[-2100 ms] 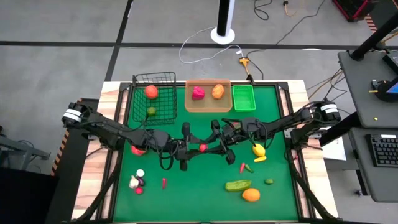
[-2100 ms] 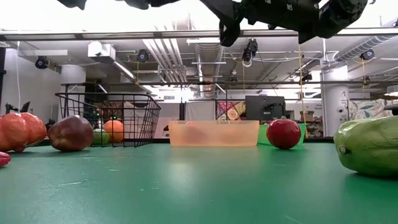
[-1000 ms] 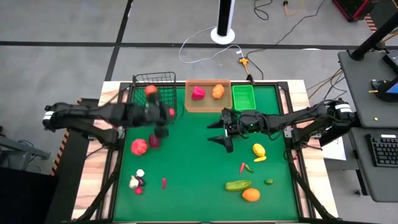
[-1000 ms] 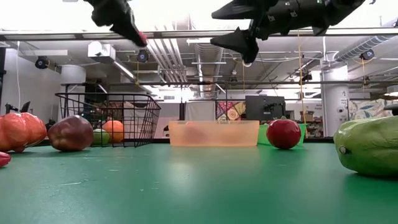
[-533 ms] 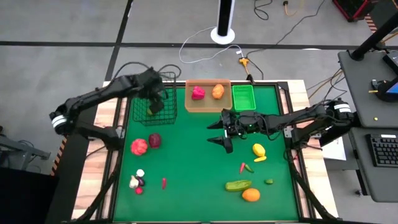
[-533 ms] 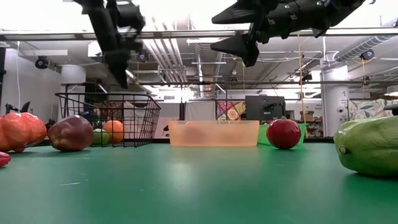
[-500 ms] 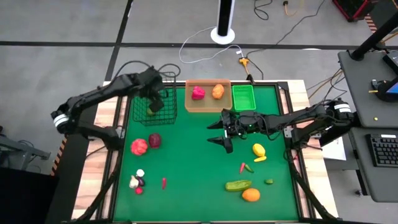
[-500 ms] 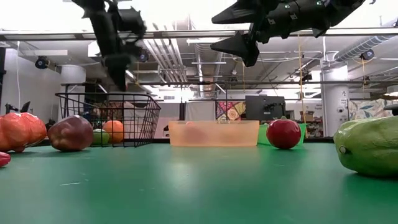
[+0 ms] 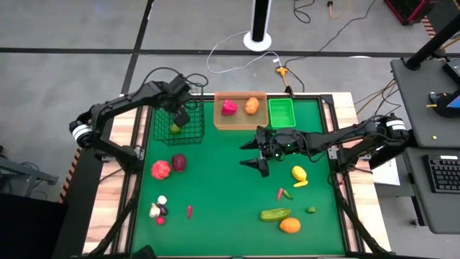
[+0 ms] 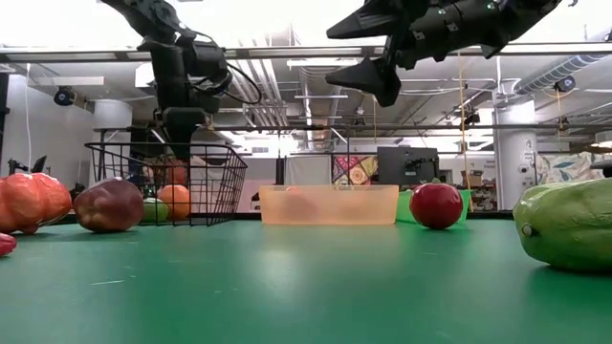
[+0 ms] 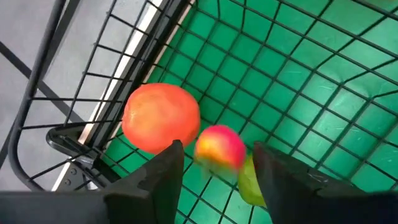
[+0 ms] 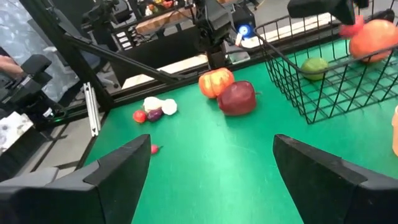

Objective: Sort produce into baskets
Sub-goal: Put the red peach into the black wire basket, then put the yellow lemon into the black wire basket

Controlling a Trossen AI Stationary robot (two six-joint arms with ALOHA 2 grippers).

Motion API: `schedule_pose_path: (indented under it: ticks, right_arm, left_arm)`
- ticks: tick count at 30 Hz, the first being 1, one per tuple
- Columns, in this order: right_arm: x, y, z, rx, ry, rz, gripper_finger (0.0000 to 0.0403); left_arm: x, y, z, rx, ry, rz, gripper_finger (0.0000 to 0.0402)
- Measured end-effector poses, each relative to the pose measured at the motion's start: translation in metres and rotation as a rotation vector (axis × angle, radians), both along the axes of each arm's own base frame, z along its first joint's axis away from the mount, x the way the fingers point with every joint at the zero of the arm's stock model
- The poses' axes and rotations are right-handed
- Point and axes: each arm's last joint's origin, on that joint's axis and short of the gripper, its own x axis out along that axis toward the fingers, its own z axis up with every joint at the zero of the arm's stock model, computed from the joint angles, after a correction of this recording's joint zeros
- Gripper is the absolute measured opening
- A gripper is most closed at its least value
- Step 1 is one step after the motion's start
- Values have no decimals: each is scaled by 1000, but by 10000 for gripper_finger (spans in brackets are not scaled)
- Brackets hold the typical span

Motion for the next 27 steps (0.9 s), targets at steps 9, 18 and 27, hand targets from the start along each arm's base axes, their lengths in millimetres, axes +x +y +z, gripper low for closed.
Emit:
schedule_pose_path:
  ticks: [9,18,27]
  right_arm:
    - [-1,-1,-2,27,25,-9,331]
    - [-8,-1,-19,206,282,-83,324]
    - [-22,5,-1,282,725,-229,310]
  left_arm:
    - [-1,-5,6,9,-56,70,210]
    - [19,-57,31,50,-227,-14,207]
    - [30,-132,61,95,-442,-220,207]
